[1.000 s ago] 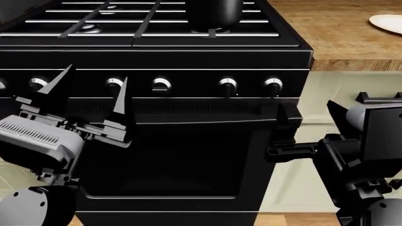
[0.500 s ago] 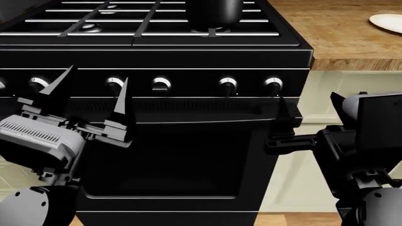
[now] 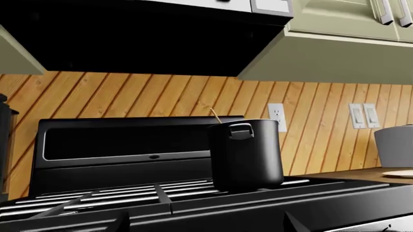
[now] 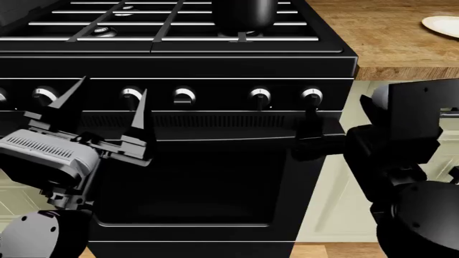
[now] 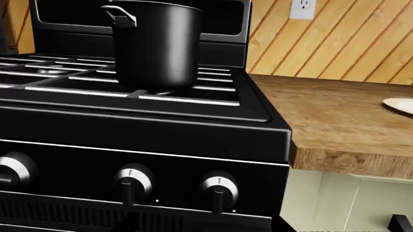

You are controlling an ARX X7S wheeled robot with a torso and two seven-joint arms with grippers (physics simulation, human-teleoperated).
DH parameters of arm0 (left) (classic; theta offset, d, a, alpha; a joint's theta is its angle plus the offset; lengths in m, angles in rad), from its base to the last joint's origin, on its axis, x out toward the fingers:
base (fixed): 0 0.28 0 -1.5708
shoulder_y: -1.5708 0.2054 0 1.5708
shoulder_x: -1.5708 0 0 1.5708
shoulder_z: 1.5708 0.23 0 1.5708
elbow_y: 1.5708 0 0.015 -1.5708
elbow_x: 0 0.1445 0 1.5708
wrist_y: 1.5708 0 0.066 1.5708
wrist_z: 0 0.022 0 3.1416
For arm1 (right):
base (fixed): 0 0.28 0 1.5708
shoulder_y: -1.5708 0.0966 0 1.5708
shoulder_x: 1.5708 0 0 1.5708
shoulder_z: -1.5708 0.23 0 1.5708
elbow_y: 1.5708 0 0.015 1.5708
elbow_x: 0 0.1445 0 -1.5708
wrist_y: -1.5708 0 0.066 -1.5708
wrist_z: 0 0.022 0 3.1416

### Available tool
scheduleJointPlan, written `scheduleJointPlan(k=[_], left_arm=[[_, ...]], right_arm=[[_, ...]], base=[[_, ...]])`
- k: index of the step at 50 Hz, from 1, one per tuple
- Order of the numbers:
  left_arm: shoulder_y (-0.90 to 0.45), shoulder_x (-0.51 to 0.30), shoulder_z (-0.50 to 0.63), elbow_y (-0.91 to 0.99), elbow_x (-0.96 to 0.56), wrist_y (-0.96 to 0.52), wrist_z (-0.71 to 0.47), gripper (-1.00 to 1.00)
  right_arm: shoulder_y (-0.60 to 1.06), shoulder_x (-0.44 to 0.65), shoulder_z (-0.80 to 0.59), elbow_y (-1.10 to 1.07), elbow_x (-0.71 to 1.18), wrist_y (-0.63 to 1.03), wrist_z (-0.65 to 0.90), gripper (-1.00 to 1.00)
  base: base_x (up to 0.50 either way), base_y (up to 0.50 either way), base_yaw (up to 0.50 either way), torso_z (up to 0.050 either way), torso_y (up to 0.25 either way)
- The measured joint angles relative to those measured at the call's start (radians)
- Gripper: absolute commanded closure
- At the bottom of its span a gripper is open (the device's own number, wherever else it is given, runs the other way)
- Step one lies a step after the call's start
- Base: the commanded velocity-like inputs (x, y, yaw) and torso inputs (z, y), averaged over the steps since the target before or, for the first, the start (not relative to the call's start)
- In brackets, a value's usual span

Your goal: Frozen meat rests on a plate on the counter. Retrieve the meat and place it in a pot on a burner. Then turn the burner on.

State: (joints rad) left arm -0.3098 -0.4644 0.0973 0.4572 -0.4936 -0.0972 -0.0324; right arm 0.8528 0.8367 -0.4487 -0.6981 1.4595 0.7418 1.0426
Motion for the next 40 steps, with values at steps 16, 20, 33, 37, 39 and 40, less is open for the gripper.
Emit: scheduleJointPlan(k=[16, 20, 33, 37, 39, 40], left_arm=[[-0.004, 0.002, 0.009, -0.019, 0.008, 0.004, 0.000, -1.00], [-0.004, 0.003, 0.010, -0.024, 0.008, 0.005, 0.000, -1.00], [-0.007, 0.003, 0.013, -0.033, 0.008, 0.006, -0.002, -1.00], [-0.007, 0.003, 0.014, -0.036, 0.007, 0.007, -0.002, -1.00], [-0.008, 0.003, 0.014, -0.037, 0.006, 0.007, -0.002, -1.00], [-0.008, 0.003, 0.014, -0.037, 0.006, 0.008, -0.002, -1.00]], right_arm=[[0.064, -0.042, -0.029, 0.108, 0.001, 0.033, -0.006, -1.00], [0.076, -0.053, -0.036, 0.133, -0.004, 0.038, -0.009, -1.00], [0.103, -0.084, -0.058, 0.198, -0.014, 0.052, -0.023, -1.00], [0.109, -0.092, -0.064, 0.217, -0.018, 0.056, -0.027, -1.00], [0.113, -0.096, -0.068, 0.226, -0.021, 0.059, -0.030, -1.00], [0.116, -0.098, -0.070, 0.231, -0.023, 0.060, -0.032, -1.00]], base=[[0.00, 0.00, 0.00, 0.000, 0.000], [0.00, 0.00, 0.00, 0.000, 0.000], [0.00, 0.00, 0.00, 0.000, 0.000], [0.00, 0.00, 0.00, 0.000, 0.000], [0.00, 0.00, 0.00, 0.000, 0.000], [0.00, 0.00, 0.00, 0.000, 0.000]])
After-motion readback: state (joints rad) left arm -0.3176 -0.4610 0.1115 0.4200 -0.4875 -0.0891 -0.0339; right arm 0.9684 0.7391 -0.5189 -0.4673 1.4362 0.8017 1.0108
